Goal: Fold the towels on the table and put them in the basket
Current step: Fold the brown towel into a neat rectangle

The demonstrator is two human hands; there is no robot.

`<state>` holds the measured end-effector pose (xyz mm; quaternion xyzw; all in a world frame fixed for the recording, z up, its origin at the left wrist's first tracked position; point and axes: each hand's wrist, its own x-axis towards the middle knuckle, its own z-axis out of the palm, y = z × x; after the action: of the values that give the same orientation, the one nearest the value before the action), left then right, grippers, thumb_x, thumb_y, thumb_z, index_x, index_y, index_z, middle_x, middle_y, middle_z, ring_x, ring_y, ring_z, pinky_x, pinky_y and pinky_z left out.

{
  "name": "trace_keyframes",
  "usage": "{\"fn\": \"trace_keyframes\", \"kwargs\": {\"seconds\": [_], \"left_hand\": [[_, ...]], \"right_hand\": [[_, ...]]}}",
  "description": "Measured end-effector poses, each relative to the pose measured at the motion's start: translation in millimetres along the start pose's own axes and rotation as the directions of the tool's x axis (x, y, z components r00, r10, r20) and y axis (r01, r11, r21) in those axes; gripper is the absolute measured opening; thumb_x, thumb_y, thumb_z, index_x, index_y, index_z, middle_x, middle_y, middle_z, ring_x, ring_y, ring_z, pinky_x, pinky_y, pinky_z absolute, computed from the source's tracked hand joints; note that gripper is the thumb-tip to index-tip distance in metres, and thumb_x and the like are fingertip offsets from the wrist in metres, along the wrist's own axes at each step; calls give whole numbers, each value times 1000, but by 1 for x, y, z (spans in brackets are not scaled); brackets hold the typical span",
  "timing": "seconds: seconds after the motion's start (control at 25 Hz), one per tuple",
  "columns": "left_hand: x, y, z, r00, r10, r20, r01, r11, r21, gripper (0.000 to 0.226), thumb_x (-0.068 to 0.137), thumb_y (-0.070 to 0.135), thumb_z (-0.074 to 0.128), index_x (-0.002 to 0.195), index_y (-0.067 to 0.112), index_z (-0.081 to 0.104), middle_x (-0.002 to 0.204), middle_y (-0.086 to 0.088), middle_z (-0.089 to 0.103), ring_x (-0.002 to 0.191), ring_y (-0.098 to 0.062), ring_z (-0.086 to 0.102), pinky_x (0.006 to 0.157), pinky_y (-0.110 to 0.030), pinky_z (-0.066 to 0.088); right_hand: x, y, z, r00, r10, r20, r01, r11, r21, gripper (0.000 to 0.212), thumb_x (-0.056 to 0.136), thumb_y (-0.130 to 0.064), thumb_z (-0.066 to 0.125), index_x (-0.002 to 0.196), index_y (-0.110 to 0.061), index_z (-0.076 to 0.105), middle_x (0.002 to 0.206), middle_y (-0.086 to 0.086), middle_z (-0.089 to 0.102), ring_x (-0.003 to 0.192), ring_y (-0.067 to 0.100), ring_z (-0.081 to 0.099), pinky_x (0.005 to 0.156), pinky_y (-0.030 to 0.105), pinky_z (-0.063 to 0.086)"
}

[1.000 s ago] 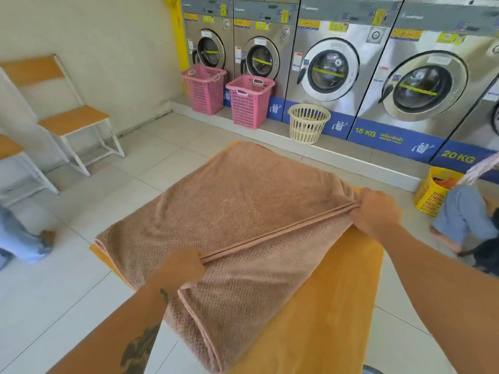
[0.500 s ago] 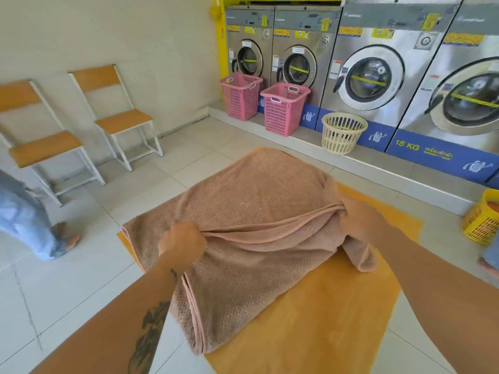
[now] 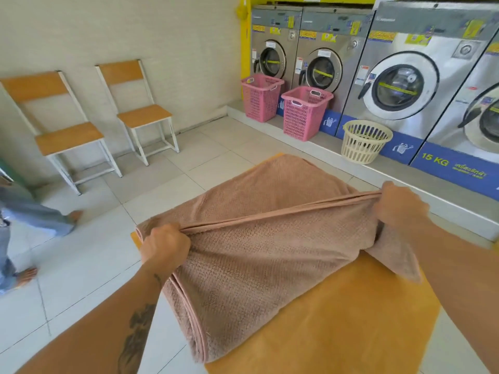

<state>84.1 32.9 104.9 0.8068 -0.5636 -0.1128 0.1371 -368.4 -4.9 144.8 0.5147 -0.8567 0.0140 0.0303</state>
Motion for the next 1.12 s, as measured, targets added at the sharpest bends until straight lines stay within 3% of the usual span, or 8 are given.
{"fn": "trace_keyframes", "kwargs": {"seconds": [0.08, 0.32, 0.48, 0.64, 0.8, 0.88, 0.96, 1.12], "left_hand": [[20, -11, 1, 999, -44, -6, 44, 999, -24, 17, 85, 6, 41, 81, 17, 53, 68, 1, 42, 69, -24, 48, 66, -33, 41], [112, -49, 22, 1000, -13, -15, 10, 989, -146, 26, 92, 37, 34, 81, 24, 54, 73, -2, 60, 68, -24, 57, 70, -40, 54], [169, -84, 35, 998, -61, 28, 65, 982, -180, 33, 100, 38, 30, 84, 22, 53, 73, -2, 58, 64, -20, 53, 61, -33, 45], [194, -128, 52, 983, -101, 154, 107, 994, -31, 34, 99, 37, 28, 84, 21, 55, 76, 0, 58, 70, -24, 57, 70, -36, 50], [202, -148, 64, 987, -33, 158, 32, 999, 14, 22, 94, 27, 38, 104, 21, 57, 97, 0, 57, 91, -25, 54, 80, -41, 48], [209, -149, 69, 995, 10, 100, -12, 1000, 14, 32, 86, 19, 46, 115, 22, 59, 110, -1, 56, 102, -26, 50, 88, -42, 43], [218, -137, 69, 996, 86, 25, -85, 996, -26, 36, 81, 12, 53, 114, 22, 63, 113, 0, 56, 104, -25, 51, 94, -43, 38], [206, -71, 69, 929, 369, -31, -370, 922, -118, 32, 76, 8, 57, 105, 20, 67, 102, 1, 56, 95, -24, 53, 94, -48, 41]], "right_hand": [[27, -26, -4, 1000, 12, 1, -12, 997, 80, 30, 83, -17, 56, 113, -13, 53, 112, 17, 59, 105, 42, 58, 88, 49, 50], [83, -187, -13, 964, -251, -87, 259, 961, 101, 21, 79, -13, 55, 98, -12, 64, 98, 19, 62, 93, 43, 62, 81, 48, 54], [109, -299, -5, 908, -419, -17, 392, 861, -324, 36, 85, -35, 50, 115, -20, 62, 118, 16, 58, 111, 37, 54, 89, 43, 41], [131, -357, 9, 906, -422, -22, 338, 755, -561, 41, 86, -42, 48, 119, -21, 62, 121, 15, 53, 114, 33, 46, 97, 44, 33], [141, -384, 50, 947, -291, 135, 320, 834, -448, 50, 86, -44, 50, 129, -17, 51, 137, 19, 44, 128, 38, 37, 107, 53, 27], [131, -383, 70, 932, -293, 213, 357, 838, -413, 59, 83, -53, 49, 130, -17, 49, 136, 17, 47, 125, 40, 42, 100, 53, 36], [115, -376, 77, 931, -333, 150, 365, 872, -327, 64, 80, -53, 56, 131, -15, 47, 133, 19, 48, 122, 40, 43, 96, 53, 40], [62, -350, 73, 885, -465, -12, 449, 862, -235, 75, 65, -26, 74, 132, -15, 43, 132, 20, 42, 122, 41, 39, 98, 54, 36]]}}
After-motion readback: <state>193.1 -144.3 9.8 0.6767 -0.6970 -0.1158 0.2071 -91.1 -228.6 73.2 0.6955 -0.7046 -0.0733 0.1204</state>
